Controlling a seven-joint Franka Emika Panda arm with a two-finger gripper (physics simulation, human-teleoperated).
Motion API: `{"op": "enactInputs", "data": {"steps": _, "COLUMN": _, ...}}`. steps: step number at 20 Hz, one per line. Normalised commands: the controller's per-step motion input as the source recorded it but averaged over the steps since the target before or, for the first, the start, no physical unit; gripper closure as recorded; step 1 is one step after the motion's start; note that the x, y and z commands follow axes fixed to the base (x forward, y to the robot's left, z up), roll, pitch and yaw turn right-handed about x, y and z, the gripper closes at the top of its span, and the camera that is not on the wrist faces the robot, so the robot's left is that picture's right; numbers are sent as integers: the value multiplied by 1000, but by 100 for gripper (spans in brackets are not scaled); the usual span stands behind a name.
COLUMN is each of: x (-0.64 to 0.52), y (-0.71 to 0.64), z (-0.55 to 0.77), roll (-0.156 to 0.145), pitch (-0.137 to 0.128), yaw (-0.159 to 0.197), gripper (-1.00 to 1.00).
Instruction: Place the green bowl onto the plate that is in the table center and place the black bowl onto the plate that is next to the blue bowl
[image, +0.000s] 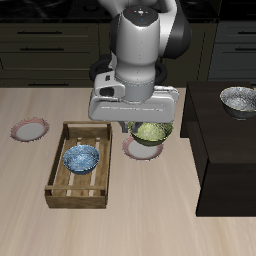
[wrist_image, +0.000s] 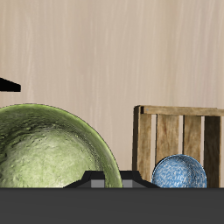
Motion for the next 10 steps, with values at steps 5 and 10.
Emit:
{"op": "enactInputs", "data": {"steps": 5, "x": -376, "y": 305, "z": 88, "roll": 69, "pitch": -27, "yaw": -14, "gripper": 100}}
{"op": "enactInputs", "data": {"steps": 10, "x": -365, "y": 226, "z": -67, "roll": 76, "pitch": -6, "yaw": -4, "gripper": 100}}
